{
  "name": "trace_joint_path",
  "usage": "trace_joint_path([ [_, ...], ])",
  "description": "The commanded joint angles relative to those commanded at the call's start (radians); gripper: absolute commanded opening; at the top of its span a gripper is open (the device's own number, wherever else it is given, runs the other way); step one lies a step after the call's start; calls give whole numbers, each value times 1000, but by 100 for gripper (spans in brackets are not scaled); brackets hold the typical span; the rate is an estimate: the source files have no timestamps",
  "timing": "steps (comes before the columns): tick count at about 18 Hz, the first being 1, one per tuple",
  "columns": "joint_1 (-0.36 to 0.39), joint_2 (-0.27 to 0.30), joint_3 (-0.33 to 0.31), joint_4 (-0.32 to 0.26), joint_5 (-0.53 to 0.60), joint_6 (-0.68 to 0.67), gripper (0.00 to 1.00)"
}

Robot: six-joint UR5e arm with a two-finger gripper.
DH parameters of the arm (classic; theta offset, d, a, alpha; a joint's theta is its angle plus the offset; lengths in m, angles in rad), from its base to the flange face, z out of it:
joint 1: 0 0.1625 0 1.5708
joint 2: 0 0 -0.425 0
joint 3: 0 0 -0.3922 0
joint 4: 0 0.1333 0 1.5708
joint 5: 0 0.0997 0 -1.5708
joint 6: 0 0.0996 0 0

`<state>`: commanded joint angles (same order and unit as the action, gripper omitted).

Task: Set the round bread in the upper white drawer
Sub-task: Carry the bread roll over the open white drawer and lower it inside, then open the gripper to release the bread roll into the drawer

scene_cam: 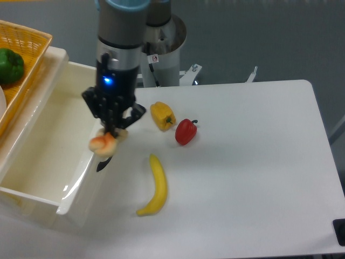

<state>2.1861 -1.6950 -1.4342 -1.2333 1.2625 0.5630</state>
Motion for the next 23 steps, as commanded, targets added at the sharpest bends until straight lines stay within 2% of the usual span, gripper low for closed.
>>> trace_joint_path([
  [6, -72, -5, -28, 3, -29, -35, 4],
  [8, -91, -6, -43, 3, -29, -34, 11],
  [11, -94, -6, -63, 20, -29, -29, 27],
  [12, -97, -8, -66, 26, -29, -28, 35],
  [13, -101, -9, -66, 29, -29, -28, 48],
  [15, -101, -9, -66, 32, -28, -31, 86],
  [16, -101, -9, -66, 32, -28, -32, 96],
  [18, -101, -9, -66, 32, -28, -34, 99],
  [23, -101, -9, -66, 32, -29, -35, 99],
])
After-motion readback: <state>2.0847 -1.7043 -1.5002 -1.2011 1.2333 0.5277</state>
